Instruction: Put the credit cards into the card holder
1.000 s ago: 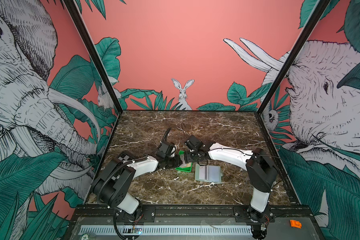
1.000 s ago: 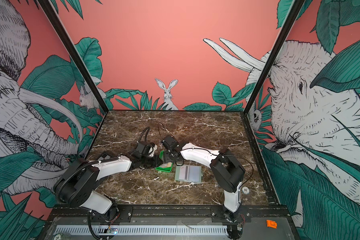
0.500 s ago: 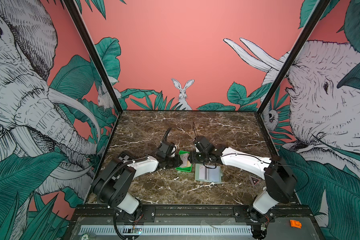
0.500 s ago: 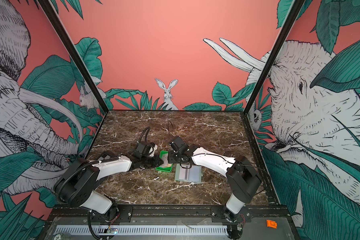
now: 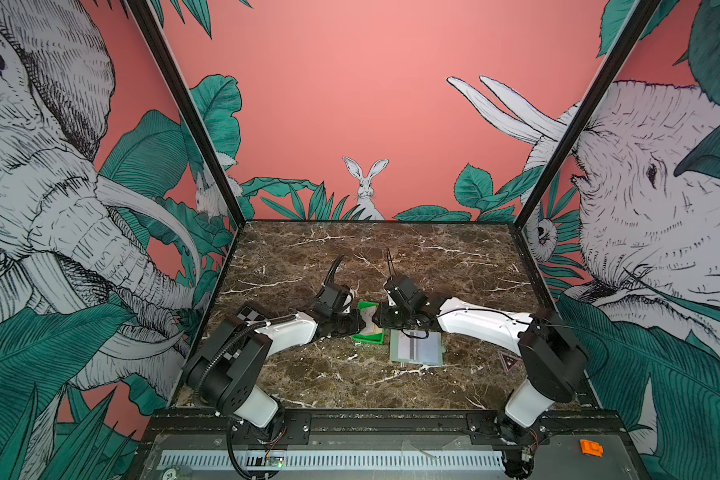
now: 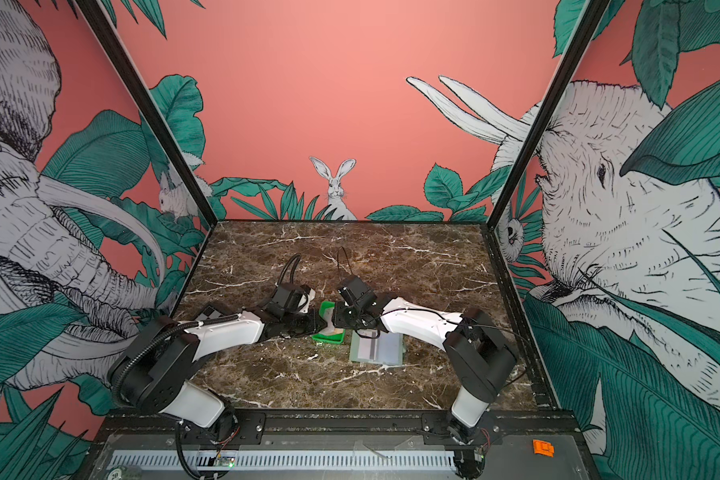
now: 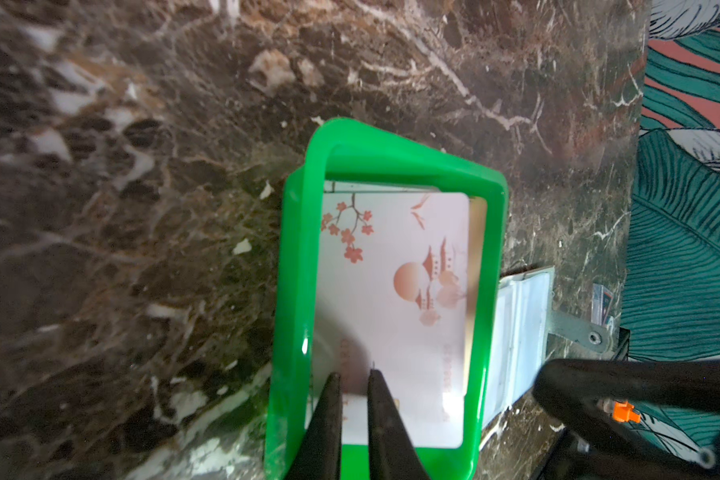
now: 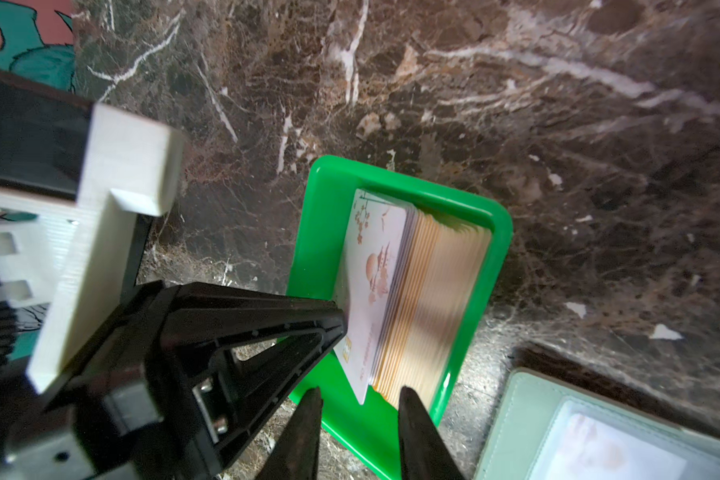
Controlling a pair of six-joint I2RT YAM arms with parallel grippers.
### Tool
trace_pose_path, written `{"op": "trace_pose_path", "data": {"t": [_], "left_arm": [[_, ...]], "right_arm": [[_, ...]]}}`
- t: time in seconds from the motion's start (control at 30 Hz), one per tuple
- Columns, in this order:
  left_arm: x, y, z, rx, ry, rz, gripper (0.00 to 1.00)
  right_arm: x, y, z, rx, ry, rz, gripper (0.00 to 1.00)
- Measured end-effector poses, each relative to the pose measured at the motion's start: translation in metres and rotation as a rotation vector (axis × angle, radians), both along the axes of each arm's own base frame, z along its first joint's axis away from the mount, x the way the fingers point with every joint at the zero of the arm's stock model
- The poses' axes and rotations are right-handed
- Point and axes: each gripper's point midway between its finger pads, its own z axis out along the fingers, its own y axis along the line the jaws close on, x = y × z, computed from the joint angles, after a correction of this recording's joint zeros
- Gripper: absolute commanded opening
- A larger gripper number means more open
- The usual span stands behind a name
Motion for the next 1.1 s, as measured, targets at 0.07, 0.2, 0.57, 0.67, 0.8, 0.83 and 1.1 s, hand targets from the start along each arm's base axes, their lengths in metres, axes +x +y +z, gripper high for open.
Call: {"op": "trace_pose_path", "data": {"t": [0.07, 0.2, 0.57, 0.67, 0.8, 0.83, 1.1], "left_arm": [[0.0, 0.0, 0.0, 0.0, 0.0, 0.0, 0.15], [0.0, 0.0, 0.0, -0.001, -0.001, 0.0, 0.15], [0.001, -0.002, -0.001, -0.004, -0.005, -0.001, 0.16], [0.001, -0.002, 0.0, -0.005, -0.004, -0.002, 0.15], [0.001, -0.003, 0.0, -0.006, -0.005, -0.001, 0.16], [0.001, -0.003, 0.0, -0.006, -0.005, 0.0, 0.16], [0.001, -0.004, 0.0, -0.007, -0.002, 0.004, 0.16]], "right_arm": [[-0.002, 0.001, -0.004, -0.004, 0.01, 0.001, 0.28], [-0.001, 0.002, -0.005, 0.0, 0.013, -0.001, 0.25], [0.0, 0.005, -0.016, -0.01, 0.027, -0.004, 0.2], [-0.001, 0.005, -0.021, -0.015, 0.036, -0.007, 0.16], [-0.001, 0.006, -0.023, -0.013, 0.044, -0.013, 0.14], [-0.001, 0.006, -0.023, -0.011, 0.046, -0.013, 0.14], [0.002, 0.008, -0.022, -0.001, 0.042, -0.023, 0.04]]}}
